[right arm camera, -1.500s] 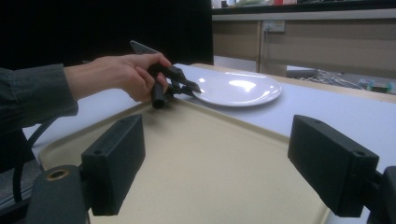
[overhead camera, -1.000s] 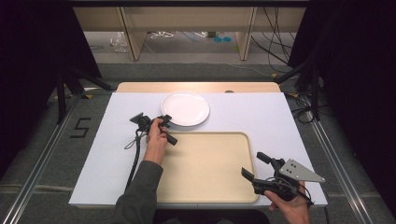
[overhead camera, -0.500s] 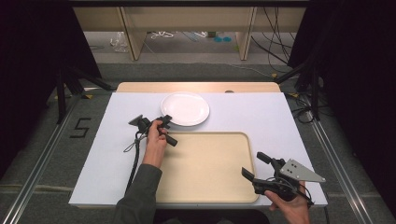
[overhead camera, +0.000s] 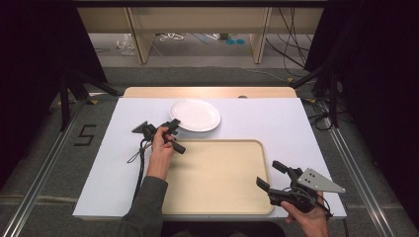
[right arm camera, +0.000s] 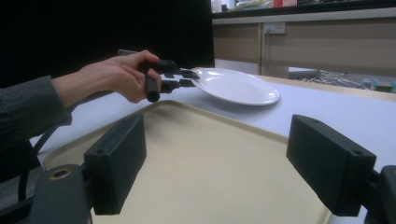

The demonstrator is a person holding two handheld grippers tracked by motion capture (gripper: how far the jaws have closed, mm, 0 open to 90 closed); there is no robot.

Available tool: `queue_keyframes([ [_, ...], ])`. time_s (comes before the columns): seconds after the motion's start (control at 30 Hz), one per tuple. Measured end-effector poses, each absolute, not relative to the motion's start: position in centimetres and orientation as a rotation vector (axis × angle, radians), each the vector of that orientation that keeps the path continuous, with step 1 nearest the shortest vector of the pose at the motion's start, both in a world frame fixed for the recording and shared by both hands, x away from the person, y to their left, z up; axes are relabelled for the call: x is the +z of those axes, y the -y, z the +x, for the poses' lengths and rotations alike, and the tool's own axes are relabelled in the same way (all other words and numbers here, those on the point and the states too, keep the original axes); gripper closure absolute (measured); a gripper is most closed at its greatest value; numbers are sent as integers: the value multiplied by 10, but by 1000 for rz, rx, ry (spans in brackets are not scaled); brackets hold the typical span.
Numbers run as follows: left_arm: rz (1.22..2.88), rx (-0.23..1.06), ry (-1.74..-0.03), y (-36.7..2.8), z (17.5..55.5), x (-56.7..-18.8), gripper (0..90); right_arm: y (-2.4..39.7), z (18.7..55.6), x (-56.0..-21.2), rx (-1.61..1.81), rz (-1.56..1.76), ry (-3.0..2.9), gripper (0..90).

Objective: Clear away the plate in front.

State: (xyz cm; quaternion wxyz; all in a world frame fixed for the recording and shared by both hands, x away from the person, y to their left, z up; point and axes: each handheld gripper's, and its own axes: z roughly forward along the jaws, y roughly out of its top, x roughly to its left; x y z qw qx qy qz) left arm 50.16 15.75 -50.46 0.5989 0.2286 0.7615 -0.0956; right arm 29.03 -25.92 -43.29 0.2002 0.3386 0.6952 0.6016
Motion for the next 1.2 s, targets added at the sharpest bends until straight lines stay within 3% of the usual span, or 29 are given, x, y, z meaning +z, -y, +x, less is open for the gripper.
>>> queue_keyframes([
  [1.2,411,-345,-1652,-151,442,-515,766,259,290,-433,1694,949,-1941,205],
])
